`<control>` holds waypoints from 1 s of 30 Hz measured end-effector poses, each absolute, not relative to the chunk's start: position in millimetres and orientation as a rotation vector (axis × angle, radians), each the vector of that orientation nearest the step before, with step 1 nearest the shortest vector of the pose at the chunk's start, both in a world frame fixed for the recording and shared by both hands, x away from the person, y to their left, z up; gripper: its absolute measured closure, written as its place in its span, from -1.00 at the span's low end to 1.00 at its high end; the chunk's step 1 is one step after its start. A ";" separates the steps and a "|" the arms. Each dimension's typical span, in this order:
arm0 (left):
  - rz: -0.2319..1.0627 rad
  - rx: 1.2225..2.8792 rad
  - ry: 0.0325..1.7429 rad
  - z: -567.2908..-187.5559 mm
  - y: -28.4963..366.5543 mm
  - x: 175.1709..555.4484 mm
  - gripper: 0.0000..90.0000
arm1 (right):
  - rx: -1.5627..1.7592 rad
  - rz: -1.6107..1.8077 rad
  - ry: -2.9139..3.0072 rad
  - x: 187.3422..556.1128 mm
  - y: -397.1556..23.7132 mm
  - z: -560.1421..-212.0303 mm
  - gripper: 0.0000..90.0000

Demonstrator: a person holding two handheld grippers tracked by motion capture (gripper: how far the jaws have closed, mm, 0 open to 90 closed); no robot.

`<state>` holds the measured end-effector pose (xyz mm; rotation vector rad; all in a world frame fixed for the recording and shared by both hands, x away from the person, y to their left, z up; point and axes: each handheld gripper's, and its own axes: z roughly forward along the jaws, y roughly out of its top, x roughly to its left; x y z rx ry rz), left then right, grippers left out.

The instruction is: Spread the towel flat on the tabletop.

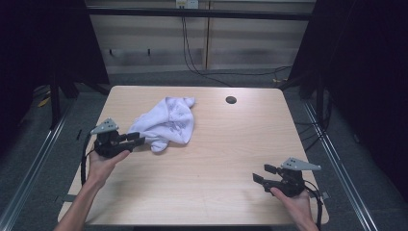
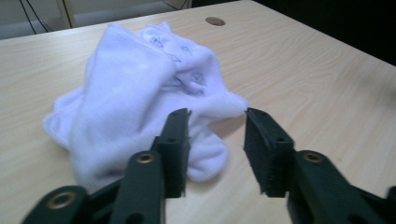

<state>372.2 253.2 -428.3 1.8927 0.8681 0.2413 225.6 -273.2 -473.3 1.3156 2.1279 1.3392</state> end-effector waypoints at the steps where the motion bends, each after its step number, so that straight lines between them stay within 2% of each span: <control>1: 0.224 1.906 0.899 -434.8 251.3 385.5 -0.05 | 1.277 1.349 2.144 231.9 -266.3 -470.8 -0.28; 4: 0.279 1.943 0.920 -446.3 247.6 394.7 -0.05 | 1.268 1.361 2.164 237.1 -261.8 -472.5 -0.29; 7: 0.225 1.964 0.957 -467.2 244.4 407.8 -0.17 | 1.274 1.335 2.197 237.8 -260.4 -479.4 -0.29; 12: 0.202 1.988 1.007 -491.8 238.1 414.1 -0.18 | 1.324 1.299 2.211 238.0 -262.9 -485.7 -0.29; 14: 0.211 1.977 1.021 -492.5 238.5 411.9 0.15 | 1.324 1.298 2.225 238.2 -262.5 -487.4 -0.29; 15: 0.206 1.988 1.016 -494.9 238.4 410.9 0.15 | 1.324 1.298 2.225 238.2 -262.5 -487.4 -0.29; 17: 0.241 2.015 1.002 -496.5 236.4 406.9 0.44 | 1.311 1.320 2.229 237.5 -262.2 -485.9 -0.29; 21: 0.253 2.022 1.000 -497.9 232.3 401.7 0.56 | 1.320 1.309 2.237 236.4 -262.5 -485.6 -0.26; 30: 0.119 2.086 0.861 -497.2 212.5 371.4 0.61 | 1.325 1.286 2.260 237.7 -261.9 -487.7 -0.25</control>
